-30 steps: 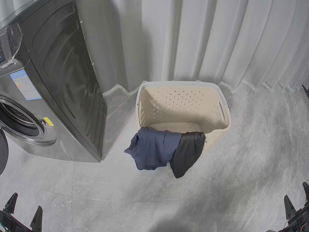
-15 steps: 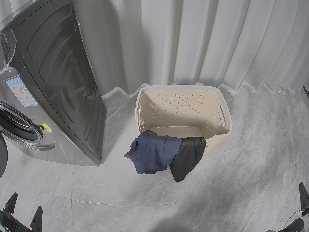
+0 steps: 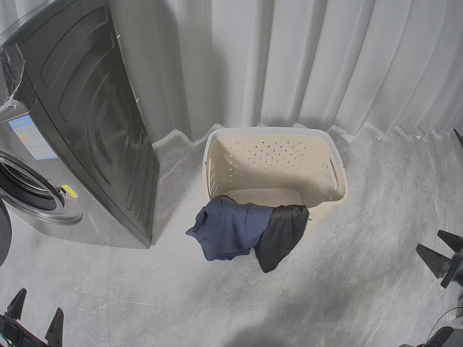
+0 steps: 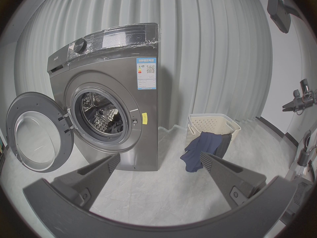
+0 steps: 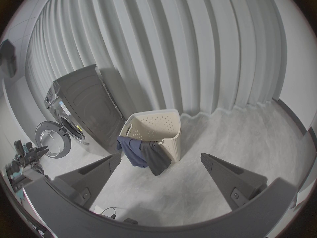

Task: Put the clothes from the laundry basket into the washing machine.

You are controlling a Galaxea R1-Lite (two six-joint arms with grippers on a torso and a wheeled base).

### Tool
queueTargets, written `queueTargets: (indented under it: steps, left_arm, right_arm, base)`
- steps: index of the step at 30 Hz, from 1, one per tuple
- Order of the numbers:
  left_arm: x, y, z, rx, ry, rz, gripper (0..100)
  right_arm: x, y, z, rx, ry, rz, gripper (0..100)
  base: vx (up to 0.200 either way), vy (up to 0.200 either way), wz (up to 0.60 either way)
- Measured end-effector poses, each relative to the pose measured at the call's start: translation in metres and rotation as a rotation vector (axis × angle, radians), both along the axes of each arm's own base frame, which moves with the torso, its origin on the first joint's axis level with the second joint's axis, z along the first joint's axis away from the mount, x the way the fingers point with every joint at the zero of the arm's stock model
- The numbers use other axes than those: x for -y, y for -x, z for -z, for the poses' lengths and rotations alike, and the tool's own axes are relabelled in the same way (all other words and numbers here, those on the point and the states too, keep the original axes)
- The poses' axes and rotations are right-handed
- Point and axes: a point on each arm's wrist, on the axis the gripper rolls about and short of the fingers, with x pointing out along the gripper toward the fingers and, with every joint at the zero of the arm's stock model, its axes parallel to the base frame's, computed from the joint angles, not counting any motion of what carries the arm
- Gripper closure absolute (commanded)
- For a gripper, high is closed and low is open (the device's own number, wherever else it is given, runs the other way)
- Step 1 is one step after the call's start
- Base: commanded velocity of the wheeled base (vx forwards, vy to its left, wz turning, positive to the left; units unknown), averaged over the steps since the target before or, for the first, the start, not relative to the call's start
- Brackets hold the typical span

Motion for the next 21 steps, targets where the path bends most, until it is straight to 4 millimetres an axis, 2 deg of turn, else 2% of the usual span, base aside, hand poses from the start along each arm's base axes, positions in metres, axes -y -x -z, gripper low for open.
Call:
queueTargets:
  steps: [6, 11, 16, 21]
  left_arm:
    - [0.0, 0.0, 0.0, 0.0, 0.002, 0.0, 0]
    - [0.0, 0.0, 0.0, 0.0, 0.003, 0.0, 0]
    - [0.0, 0.0, 0.0, 0.0, 0.004, 0.0, 0]
    - [0.0, 0.0, 0.0, 0.0, 0.004, 0.0, 0]
  right_arm:
    - [-0.016, -0.051, 0.006, -0.111, 0.005, -0.009, 0]
    - [-0.034, -0.094, 0.02, -0.178, 0.014, -0.02, 0]
    - [-0.051, -0.128, 0.033, -0.207, 0.025, -0.002, 0]
    - [-0.068, -0.153, 0.044, -0.237, 0.032, 0.001, 0]
  base:
    - [0.0, 0.0, 0.0]
    - [0.0, 0.0, 0.0]
    - [0.0, 0.0, 0.0]
    - [0.0, 0.0, 0.0]
